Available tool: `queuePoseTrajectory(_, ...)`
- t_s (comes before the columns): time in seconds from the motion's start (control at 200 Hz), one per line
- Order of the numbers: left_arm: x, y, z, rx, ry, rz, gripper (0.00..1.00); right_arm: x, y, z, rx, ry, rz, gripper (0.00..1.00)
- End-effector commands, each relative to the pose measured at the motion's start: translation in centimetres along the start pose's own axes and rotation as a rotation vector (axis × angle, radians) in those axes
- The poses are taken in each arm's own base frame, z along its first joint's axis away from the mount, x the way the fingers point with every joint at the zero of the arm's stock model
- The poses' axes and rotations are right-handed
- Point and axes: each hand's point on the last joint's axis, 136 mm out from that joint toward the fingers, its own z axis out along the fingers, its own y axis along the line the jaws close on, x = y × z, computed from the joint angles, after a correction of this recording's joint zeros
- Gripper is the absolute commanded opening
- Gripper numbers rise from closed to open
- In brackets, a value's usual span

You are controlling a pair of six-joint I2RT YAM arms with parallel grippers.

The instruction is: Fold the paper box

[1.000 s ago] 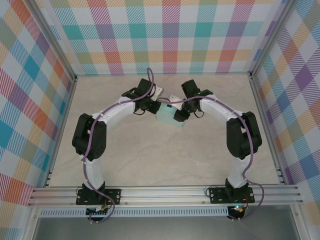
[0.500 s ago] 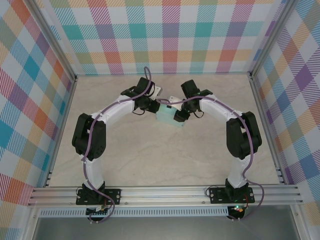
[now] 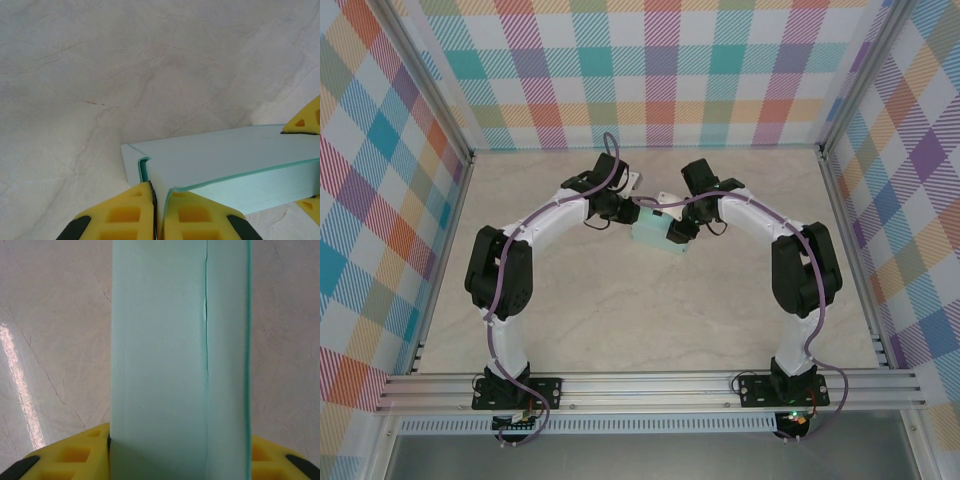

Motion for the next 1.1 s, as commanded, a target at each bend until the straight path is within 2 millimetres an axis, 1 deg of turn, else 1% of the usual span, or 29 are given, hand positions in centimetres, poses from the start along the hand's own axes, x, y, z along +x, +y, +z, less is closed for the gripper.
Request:
queuePoseTrajectory(0.0,0.2,-2.3,0.2,0.096,0.004,-0.007,0.09,3.4,2.3,3.4,-0.102,0.121,0.053,0.39)
queuePoseTrajectory(0.06,0.7,-1.4,0.5,0.053,0.002,0.004,0.09,3.5,2.2,3.4,-0.099,0.123,0.054,0.39)
queuePoseTrajectory(0.175,1.1,-0.2,0.5,-0.012,-0.003,0.040,0.15,3.6,2.3,3.4,-0.100,0.127,0.051,0.37)
queuePoseTrajectory(0.225,1.1,-0.2,0.4,-0.014,-0.004,0.052,0.18,3.6,2.3,3.4,-0.100,0.129,0.049,0.37)
queuePoseTrajectory(0.32,0.9,-0.5,0.1,0.003,-0.017,0.055,0.21,3.7,2.3,3.4,-0.103,0.132,0.047,0.35)
queuePoseTrajectory(0.345,0.8,-0.7,0.1,0.013,-0.023,0.055,0.25,3.7,2.4,3.4,-0.105,0.133,0.046,0.35)
queuePoseTrajectory(0.44,0.2,-1.1,-0.6,0.028,-0.054,0.042,0.29,3.7,2.4,3.3,-0.106,0.135,0.050,0.34)
queuePoseTrajectory(0.49,-0.3,-1.2,-1.2,0.026,-0.076,0.042,0.30,3.7,2.4,3.3,-0.107,0.135,0.048,0.33)
queuePoseTrajectory(0.565,-1.1,-1.3,-2.1,0.024,-0.110,0.045,0.41,3.7,2.5,3.2,-0.111,0.131,0.040,0.33)
queuePoseTrajectory(0.63,-1.6,-1.6,-2.8,0.039,-0.127,0.050,0.44,3.6,2.7,3.2,-0.120,0.125,0.027,0.31)
queuePoseTrajectory(0.8,-2.7,-1.9,-5.3,0.123,-0.199,0.018,0.49,3.6,3.1,3.3,-0.135,0.104,-0.042,0.31)
queuePoseTrajectory(0.865,-3.0,-1.5,-6.4,0.163,-0.238,-0.006,0.49,3.7,3.3,3.3,-0.143,0.103,-0.070,0.31)
queuePoseTrajectory(0.885,-2.8,-1.4,-6.6,0.177,-0.242,-0.010,0.49,3.7,3.4,3.3,-0.149,0.102,-0.081,0.30)
queuePoseTrajectory(0.895,-3.3,-1.4,-7.0,0.186,-0.268,-0.006,0.49,3.7,3.5,3.2,-0.152,0.100,-0.087,0.29)
queuePoseTrajectory(0.91,-3.4,-1.3,-7.3,0.196,-0.288,-0.005,0.50,3.7,3.7,3.2,-0.160,0.096,-0.097,0.29)
queuePoseTrajectory(0.97,-3.6,-0.6,-8.6,0.227,-0.350,0.005,0.51,3.8,4.1,3.1,-0.176,0.088,-0.134,0.29)
queuePoseTrajectory(1.02,-3.5,0.0,-9.7,0.243,-0.400,0.018,0.57,4.0,4.6,2.9,-0.194,0.082,-0.168,0.29)
queuePoseTrajectory(1.045,-3.4,-0.1,-10.4,0.263,-0.423,0.056,0.58,4.0,4.9,2.8,-0.205,0.077,-0.188,0.29)
queuePoseTrajectory(1.095,-2.5,-0.3,-10.9,0.281,-0.432,0.159,0.60,4.0,5.5,2.6,-0.224,0.059,-0.221,0.30)
